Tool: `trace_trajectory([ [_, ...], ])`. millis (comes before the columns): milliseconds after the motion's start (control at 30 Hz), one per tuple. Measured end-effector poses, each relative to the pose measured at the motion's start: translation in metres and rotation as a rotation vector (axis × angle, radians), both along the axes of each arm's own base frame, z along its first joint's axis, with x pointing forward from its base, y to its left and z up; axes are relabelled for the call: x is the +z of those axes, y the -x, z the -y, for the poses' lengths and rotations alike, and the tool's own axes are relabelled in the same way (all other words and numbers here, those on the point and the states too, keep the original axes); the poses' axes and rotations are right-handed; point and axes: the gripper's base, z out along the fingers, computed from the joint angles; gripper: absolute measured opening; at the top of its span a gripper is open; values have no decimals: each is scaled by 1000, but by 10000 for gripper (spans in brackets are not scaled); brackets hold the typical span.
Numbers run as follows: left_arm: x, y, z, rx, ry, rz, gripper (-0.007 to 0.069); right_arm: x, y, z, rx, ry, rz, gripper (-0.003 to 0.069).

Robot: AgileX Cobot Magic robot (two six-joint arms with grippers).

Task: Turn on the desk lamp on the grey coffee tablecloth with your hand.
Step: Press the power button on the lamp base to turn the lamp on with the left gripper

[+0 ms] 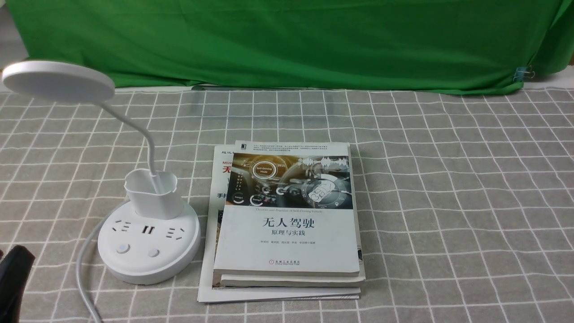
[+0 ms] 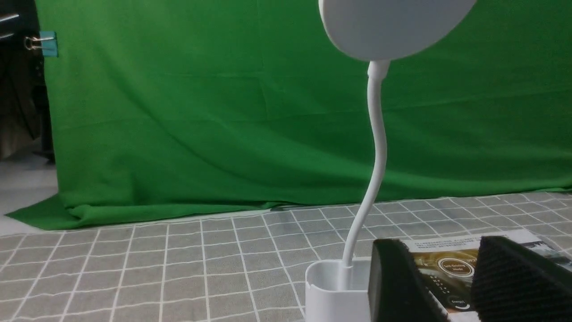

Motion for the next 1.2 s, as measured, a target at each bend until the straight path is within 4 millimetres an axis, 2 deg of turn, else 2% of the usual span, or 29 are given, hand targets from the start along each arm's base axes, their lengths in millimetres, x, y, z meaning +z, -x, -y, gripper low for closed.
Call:
trace_trajectory([
  [133, 1, 0, 0, -1, 1, 8, 237, 0, 0, 0, 0, 0, 0, 245],
  [267, 9, 2, 1, -9, 19, 98, 237, 0, 0, 0, 0, 0, 0, 245],
  [300, 16, 4, 1, -19, 57, 174, 237, 0, 0, 0, 0, 0, 0, 245],
  [400, 22, 5, 0, -26, 128, 212, 237, 0, 0, 0, 0, 0, 0, 245],
  [467, 31, 7, -1, -27, 149, 207, 237, 0, 0, 0, 0, 0, 0, 245],
  [567, 60, 10, -2, -25, 156, 179, 237, 0, 0, 0, 0, 0, 0, 245],
  [667, 74, 9, -2, -21, 149, 125, 237, 0, 0, 0, 0, 0, 0, 245],
  [733, 89, 3, -1, -14, 140, 5, 237, 0, 0, 0, 0, 0, 0, 245],
  [800, 91, -1, 0, -14, 148, -47, 237, 0, 0, 0, 0, 0, 0, 245],
  [833, 89, -8, 2, -15, 165, -155, 237, 0, 0, 0, 0, 0, 0, 245],
  [867, 88, -9, 2, -15, 166, -168, 237, 0, 0, 0, 0, 0, 0, 245],
  [900, 81, -17, 4, -14, 195, -281, 237, 0, 0, 0, 0, 0, 0, 245],
  [1067, 58, -32, 9, 2, 199, -562, 237, 0, 0, 0, 0, 0, 0, 245],
  [1200, 53, -37, 10, 6, 191, -614, 237, 0, 0, 0, 0, 0, 0, 245],
])
